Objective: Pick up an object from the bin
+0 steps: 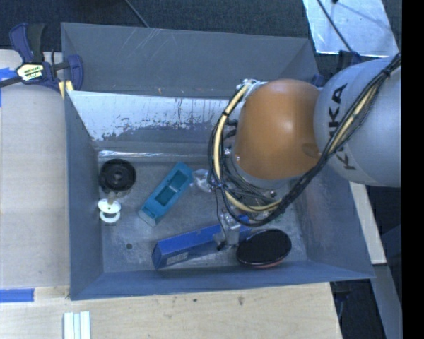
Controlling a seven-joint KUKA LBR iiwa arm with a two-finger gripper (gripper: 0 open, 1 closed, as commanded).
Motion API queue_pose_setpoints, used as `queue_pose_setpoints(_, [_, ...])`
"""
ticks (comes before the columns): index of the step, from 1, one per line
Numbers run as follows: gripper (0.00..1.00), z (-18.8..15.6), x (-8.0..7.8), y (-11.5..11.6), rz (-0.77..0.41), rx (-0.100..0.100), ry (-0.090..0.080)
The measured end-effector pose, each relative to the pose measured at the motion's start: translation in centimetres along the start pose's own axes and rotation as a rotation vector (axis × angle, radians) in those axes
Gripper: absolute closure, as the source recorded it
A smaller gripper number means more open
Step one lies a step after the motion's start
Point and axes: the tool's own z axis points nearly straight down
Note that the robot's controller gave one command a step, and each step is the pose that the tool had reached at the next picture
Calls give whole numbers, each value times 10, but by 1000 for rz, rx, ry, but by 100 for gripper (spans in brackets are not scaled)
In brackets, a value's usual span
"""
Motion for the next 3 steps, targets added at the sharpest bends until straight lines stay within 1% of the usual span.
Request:
queue_pose_setpoints(1, [0,0,0,0,0,0,0])
queue_pose_setpoints(2, [0,24,4,0,93,1,-9])
queue_pose_setpoints(3, [0,69,11,-10,161,0,2])
